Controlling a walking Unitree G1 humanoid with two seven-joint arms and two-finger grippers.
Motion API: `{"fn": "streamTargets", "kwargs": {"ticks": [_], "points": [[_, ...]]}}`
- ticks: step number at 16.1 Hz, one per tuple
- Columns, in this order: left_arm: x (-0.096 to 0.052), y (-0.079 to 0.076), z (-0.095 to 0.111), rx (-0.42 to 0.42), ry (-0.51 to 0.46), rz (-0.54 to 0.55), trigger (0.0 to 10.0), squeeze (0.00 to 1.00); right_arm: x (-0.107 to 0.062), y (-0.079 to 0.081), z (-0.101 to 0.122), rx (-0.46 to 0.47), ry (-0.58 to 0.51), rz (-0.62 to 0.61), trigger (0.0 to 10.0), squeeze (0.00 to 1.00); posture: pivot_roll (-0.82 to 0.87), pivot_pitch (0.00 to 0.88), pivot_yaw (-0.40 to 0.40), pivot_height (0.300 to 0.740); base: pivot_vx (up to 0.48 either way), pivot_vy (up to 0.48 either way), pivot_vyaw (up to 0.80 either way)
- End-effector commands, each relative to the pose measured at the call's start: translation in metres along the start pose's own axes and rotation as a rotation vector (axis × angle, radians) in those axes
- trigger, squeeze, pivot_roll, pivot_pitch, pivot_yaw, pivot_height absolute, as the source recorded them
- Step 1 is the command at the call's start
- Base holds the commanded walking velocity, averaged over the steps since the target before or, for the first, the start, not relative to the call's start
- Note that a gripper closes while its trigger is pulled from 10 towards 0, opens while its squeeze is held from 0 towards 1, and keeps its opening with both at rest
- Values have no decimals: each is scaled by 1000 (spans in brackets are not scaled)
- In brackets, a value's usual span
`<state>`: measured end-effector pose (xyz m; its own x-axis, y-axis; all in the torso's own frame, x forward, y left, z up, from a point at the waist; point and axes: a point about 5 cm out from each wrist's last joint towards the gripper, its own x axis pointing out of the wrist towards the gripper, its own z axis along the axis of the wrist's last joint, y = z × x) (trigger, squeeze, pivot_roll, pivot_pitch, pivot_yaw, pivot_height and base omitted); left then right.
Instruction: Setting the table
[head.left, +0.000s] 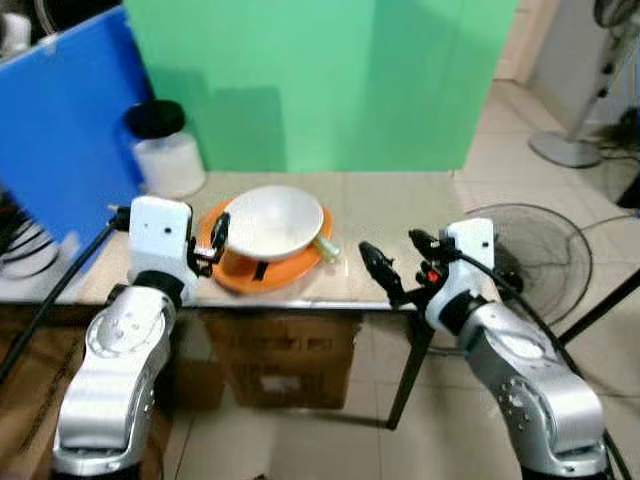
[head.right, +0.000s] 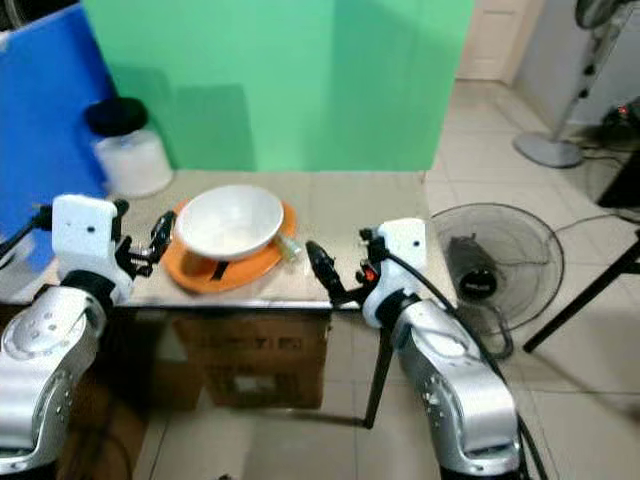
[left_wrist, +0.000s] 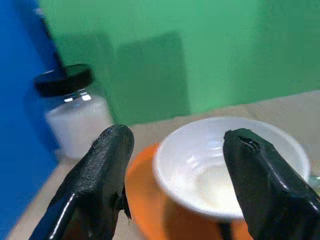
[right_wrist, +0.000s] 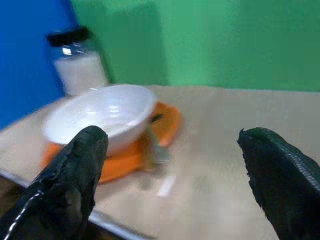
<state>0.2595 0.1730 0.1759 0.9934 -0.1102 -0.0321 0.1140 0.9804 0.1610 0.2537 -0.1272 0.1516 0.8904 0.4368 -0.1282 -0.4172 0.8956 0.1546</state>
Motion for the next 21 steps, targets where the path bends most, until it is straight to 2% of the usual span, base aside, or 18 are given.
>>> {"fn": "streamTargets", "kwargs": {"ticks": [1, 13, 16, 21], "points": [[-1, -2, 1, 4, -4, -14, 10000, 0, 1, -1, 5, -5, -18, 0, 10000, 0, 134, 0, 19, 740, 292, 0, 800], [1, -2, 1, 4, -4, -23, 10000, 0, 6, -2, 7, -19, -12, 22, 10000, 0, 135, 0, 21, 740, 294, 0, 47], [1, -1, 2, 7, -5, -25, 10000, 0, 8, -1, 7, -37, -6, 37, 10000, 0, 138, 0, 19, 740, 290, 0, 742], [0, -2, 1, 39, 5, -92, 10000, 0, 14, -6, 11, -39, 6, 21, 10000, 0, 132, 0, 21, 740, 273, 0, 0]]}}
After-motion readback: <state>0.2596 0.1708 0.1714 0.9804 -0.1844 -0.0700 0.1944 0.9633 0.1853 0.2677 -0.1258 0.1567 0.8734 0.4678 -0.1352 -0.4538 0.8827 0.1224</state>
